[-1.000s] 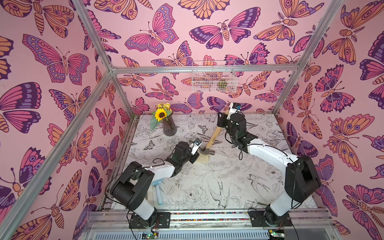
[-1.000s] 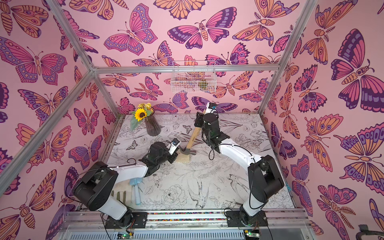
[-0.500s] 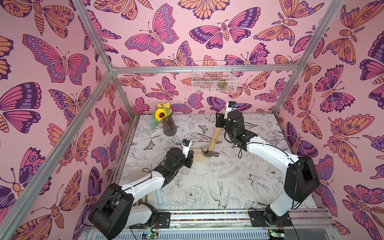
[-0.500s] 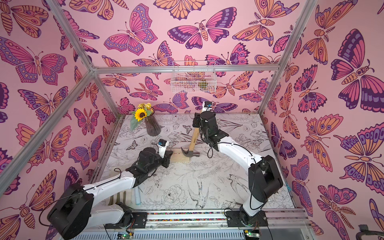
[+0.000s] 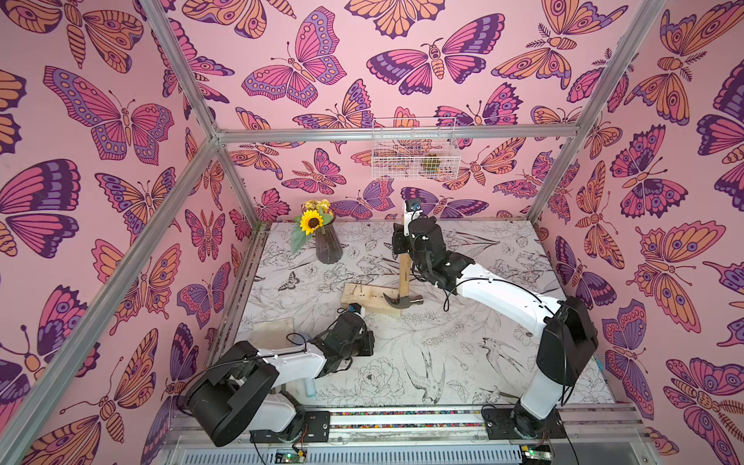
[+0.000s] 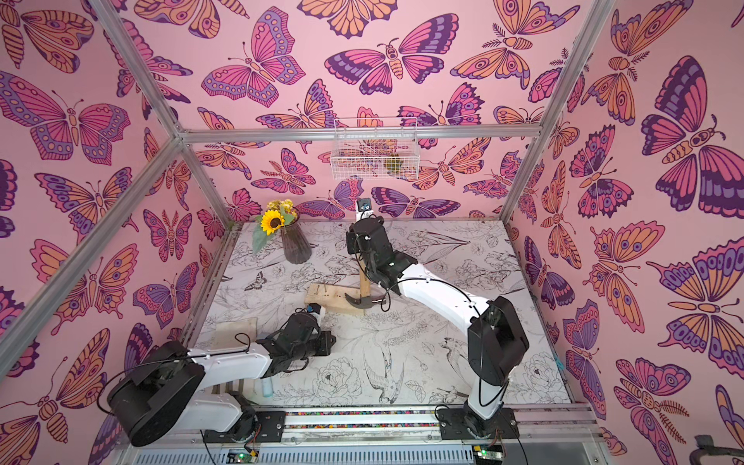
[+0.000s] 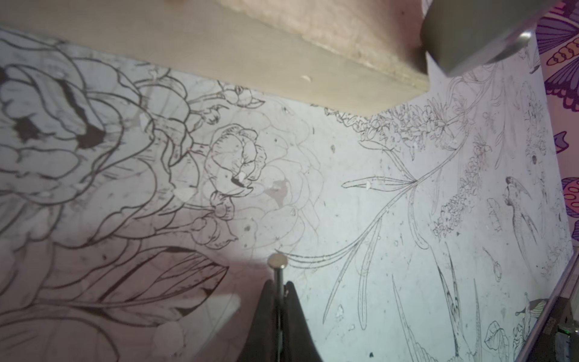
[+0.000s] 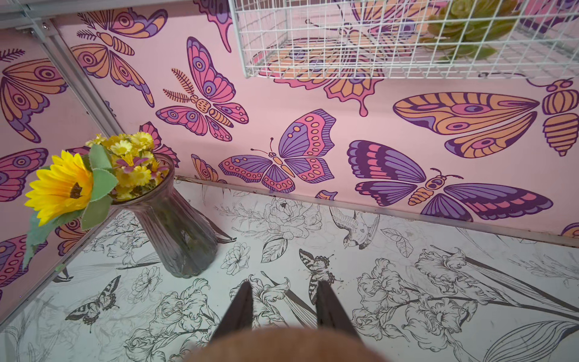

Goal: Use a claw hammer to pull out a nail
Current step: Place the nail at the center of the board, then move the mounting plate to the center of the board.

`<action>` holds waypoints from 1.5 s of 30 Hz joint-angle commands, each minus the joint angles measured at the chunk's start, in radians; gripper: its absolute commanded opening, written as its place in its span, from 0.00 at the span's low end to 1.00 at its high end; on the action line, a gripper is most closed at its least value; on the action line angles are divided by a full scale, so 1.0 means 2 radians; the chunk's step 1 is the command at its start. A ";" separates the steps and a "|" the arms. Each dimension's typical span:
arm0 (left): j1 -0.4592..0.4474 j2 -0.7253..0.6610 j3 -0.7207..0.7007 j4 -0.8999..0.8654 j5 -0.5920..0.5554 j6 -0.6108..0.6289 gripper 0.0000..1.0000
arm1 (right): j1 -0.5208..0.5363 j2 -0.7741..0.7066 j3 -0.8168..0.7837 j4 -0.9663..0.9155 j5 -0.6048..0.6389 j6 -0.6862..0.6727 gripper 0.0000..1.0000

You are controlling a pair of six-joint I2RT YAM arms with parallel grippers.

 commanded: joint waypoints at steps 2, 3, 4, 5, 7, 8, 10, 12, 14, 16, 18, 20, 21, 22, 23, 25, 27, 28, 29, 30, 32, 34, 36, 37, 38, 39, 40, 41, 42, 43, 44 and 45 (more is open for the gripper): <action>-0.002 0.022 0.004 -0.020 -0.004 -0.014 0.16 | 0.005 -0.005 0.033 0.014 0.016 -0.003 0.00; -0.003 0.019 0.004 -0.021 -0.006 -0.013 0.23 | 0.006 -0.005 0.034 0.011 0.017 -0.003 0.00; -0.002 0.013 0.002 -0.021 -0.010 -0.012 0.29 | 0.006 -0.005 0.034 0.011 0.018 -0.003 0.00; -0.002 0.004 0.002 -0.023 -0.013 -0.010 0.33 | 0.006 -0.006 0.034 0.011 0.019 -0.003 0.00; 0.003 -0.020 0.010 -0.055 -0.021 -0.004 0.45 | 0.006 -0.005 0.036 0.009 0.021 -0.002 0.00; 0.007 -0.033 0.017 -0.074 -0.025 0.004 0.49 | 0.006 -0.005 0.038 0.007 0.021 -0.002 0.00; 0.015 -0.080 0.028 -0.110 -0.040 0.017 0.53 | 0.006 -0.005 0.040 0.006 0.023 -0.001 0.00; 0.033 -0.122 0.029 -0.124 -0.041 0.025 0.53 | 0.006 -0.003 0.041 0.006 0.024 0.000 0.00; 0.065 -0.163 0.025 -0.128 -0.028 0.028 0.54 | 0.005 -0.003 0.042 0.007 0.025 0.002 0.00; 0.102 -0.196 0.023 -0.131 -0.019 0.033 0.55 | 0.006 -0.003 0.043 0.007 0.025 0.003 0.00; 0.142 -0.209 0.021 -0.128 -0.014 0.032 0.56 | 0.006 -0.003 0.043 0.008 0.025 0.005 0.00; 0.188 -0.202 0.021 -0.114 0.010 0.024 0.52 | 0.006 -0.003 0.044 0.008 0.026 0.008 0.00; 0.212 -0.192 0.020 -0.098 0.028 0.020 0.51 | 0.006 -0.003 0.044 0.008 0.025 0.009 0.00; 0.231 -0.177 0.023 -0.086 0.038 0.015 0.49 | 0.007 -0.003 0.045 0.007 0.024 0.011 0.00; 0.245 -0.161 0.027 -0.078 0.045 0.012 0.47 | 0.007 -0.003 0.045 0.007 0.024 0.012 0.00; 0.274 -0.116 0.041 -0.058 0.060 0.005 0.42 | 0.007 -0.003 0.046 0.007 0.026 0.014 0.00; 0.292 -0.070 0.055 -0.030 0.079 -0.001 0.39 | 0.007 -0.003 0.047 0.007 0.027 0.015 0.00; 0.296 -0.033 0.065 -0.018 0.084 -0.003 0.38 | 0.007 -0.003 0.048 0.006 0.027 0.015 0.00; 0.299 -0.011 0.075 -0.014 0.089 -0.005 0.37 | 0.007 -0.002 0.048 0.007 0.027 0.016 0.00; 0.303 0.016 0.088 -0.007 0.100 -0.005 0.35 | 0.007 -0.003 0.048 0.007 0.028 0.016 0.00; 0.305 0.058 0.106 0.007 0.108 -0.004 0.29 | 0.008 -0.004 0.048 0.009 0.028 0.017 0.00; 0.307 0.085 0.116 0.021 0.115 -0.006 0.25 | 0.008 -0.006 0.049 0.009 0.027 0.018 0.00; 0.306 0.101 0.120 0.036 0.120 -0.012 0.25 | 0.008 -0.010 0.045 0.014 0.026 0.017 0.00; 0.305 0.107 0.123 0.040 0.120 -0.014 0.26 | 0.007 -0.012 0.042 0.021 0.026 0.015 0.00; 0.304 0.114 0.126 0.043 0.124 -0.015 0.26 | 0.008 -0.015 0.036 0.030 0.023 0.014 0.00; 0.304 0.121 0.131 0.043 0.130 -0.014 0.26 | 0.007 -0.018 0.030 0.041 0.020 0.010 0.00; 0.302 0.127 0.134 0.044 0.132 -0.013 0.27 | 0.008 -0.020 0.028 0.045 0.018 0.010 0.00; 0.299 0.136 0.138 0.044 0.135 -0.012 0.27 | 0.008 -0.022 0.025 0.051 0.015 0.009 0.00; 0.297 0.144 0.142 0.045 0.140 -0.011 0.27 | 0.008 -0.025 0.021 0.058 0.012 0.008 0.00; 0.296 0.151 0.144 0.046 0.144 -0.010 0.27 | 0.008 -0.027 0.016 0.066 0.010 0.007 0.00; 0.295 0.157 0.144 0.051 0.147 -0.010 0.27 | 0.008 -0.031 0.011 0.073 0.008 0.006 0.00; 0.295 0.161 0.142 0.057 0.151 -0.011 0.27 | 0.008 -0.035 0.006 0.078 0.007 0.005 0.00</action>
